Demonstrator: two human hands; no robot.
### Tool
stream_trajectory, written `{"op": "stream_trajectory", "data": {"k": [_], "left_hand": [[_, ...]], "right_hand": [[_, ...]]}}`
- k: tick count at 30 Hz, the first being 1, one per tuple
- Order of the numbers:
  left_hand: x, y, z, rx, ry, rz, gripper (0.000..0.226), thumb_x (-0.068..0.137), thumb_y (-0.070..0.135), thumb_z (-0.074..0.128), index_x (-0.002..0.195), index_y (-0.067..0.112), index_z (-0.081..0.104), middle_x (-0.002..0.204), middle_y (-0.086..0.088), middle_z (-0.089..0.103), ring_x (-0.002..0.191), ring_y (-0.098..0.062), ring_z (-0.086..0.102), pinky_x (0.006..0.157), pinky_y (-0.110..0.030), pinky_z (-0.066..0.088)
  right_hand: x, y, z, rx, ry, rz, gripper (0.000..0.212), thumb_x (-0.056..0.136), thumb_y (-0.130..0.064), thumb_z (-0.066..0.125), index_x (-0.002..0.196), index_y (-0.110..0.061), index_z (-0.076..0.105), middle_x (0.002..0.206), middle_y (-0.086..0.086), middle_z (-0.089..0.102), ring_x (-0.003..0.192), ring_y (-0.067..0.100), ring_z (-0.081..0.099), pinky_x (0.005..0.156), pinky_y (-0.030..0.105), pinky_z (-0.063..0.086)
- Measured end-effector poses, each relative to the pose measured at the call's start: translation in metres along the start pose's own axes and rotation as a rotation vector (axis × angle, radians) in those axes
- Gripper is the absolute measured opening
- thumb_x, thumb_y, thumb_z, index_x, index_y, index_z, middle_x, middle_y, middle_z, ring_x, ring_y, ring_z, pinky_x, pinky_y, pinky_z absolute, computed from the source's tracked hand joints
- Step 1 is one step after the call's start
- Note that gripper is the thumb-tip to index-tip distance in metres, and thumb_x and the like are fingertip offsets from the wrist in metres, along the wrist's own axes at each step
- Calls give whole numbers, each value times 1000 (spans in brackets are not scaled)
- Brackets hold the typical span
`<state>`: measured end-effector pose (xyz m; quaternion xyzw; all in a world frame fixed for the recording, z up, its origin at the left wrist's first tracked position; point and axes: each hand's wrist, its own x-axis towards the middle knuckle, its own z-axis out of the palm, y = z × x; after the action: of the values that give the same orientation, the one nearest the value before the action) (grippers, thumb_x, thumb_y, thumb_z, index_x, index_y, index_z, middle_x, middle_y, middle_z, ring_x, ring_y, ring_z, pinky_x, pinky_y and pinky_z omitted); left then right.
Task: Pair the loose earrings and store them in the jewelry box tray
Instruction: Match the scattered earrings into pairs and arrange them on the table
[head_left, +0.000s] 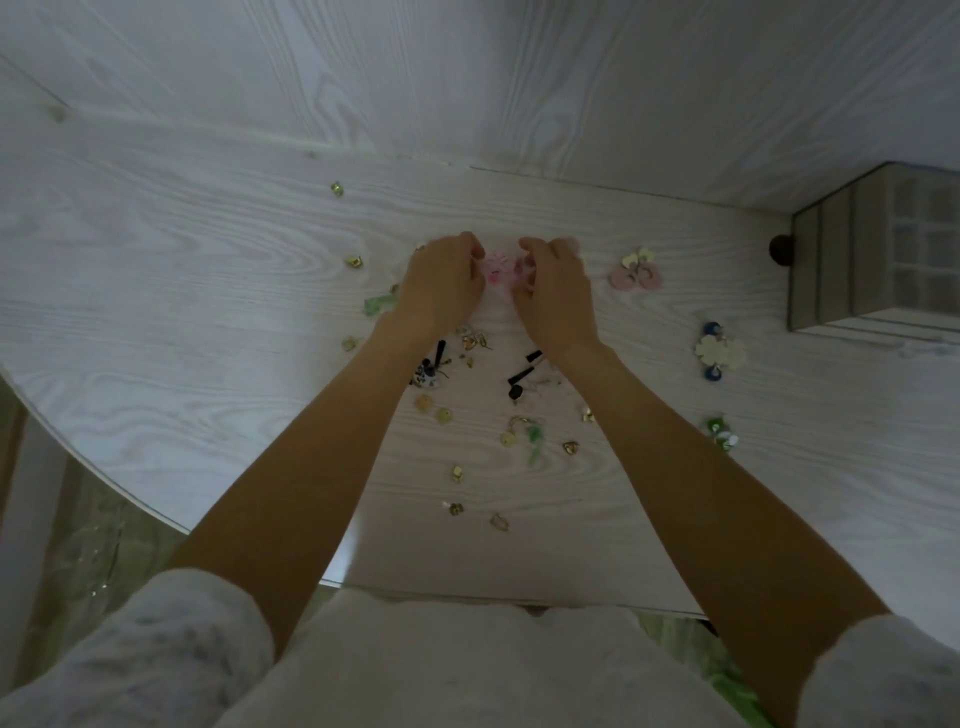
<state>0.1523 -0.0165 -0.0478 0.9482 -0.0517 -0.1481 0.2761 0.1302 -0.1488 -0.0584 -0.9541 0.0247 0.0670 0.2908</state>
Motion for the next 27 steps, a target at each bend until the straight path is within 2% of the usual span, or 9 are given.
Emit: {"op": "stream_trajectory", "data": {"k": [3,5,8,10,14,17,20,25,27], "left_hand": [[-3,-8,2,57,-15,52,35,87,12,53,122,8,52,115,-13,56,100,-28,55,86,-32,39],[-2,-9,5,73,0,96,36,87,14,55,123,10,54,116,-13,54,101,-28,54,85,-35,41],[6,-4,11,134,115,113,28,89,20,53,115,15,62,113,-10,54,105,-26,48,77,-36,46],[14,-3,11,135,172,109,25,90,24,53,110,16,65,112,-10,54,106,-26,46,75,-33,43],[26,-10,6,103,186,143,27,84,24,59,110,15,65,112,-12,56,105,-31,47,85,-36,41],[17,-24,-3,5,259,105,27,84,22,59,110,16,64,112,-10,58,105,-29,48,87,-34,41],[-7,-42,-15,-109,320,23,24,89,20,55,111,18,63,111,-5,61,101,-21,52,83,-24,37],[-67,-64,-25,-196,336,-135,21,88,20,56,108,17,64,100,-1,68,91,-18,61,84,-36,49],[-85,-72,-22,-164,312,-149,21,87,19,58,106,18,64,99,0,68,89,-19,61,81,-34,48]], "right_hand": [[0,-5,2,-41,-47,1,47,87,-8,56,132,-5,43,130,16,46,114,26,47,91,25,35],[4,-9,5,-33,-35,2,41,88,-9,56,128,-4,48,126,16,47,110,26,49,86,25,36],[13,-12,6,-16,-20,18,29,89,-12,55,117,-5,57,119,15,50,103,25,52,79,22,35],[20,-14,6,-1,-1,21,26,89,-15,55,114,-7,60,116,14,50,99,25,54,78,24,38],[33,-12,5,-1,61,81,22,90,-16,54,110,-10,62,113,14,52,97,27,55,81,33,45],[35,-14,4,-1,59,65,23,89,-13,54,111,-8,60,113,15,51,98,28,55,89,40,46],[20,-17,-1,-5,85,-31,23,90,-9,53,112,-8,59,111,13,53,97,25,53,83,33,45],[-33,-14,7,-108,34,-165,23,90,-10,50,112,-9,59,108,11,57,102,27,47,84,26,35],[-45,-15,15,-124,-38,-197,25,89,-10,51,113,-10,59,110,11,57,102,27,46,86,28,36]]}}
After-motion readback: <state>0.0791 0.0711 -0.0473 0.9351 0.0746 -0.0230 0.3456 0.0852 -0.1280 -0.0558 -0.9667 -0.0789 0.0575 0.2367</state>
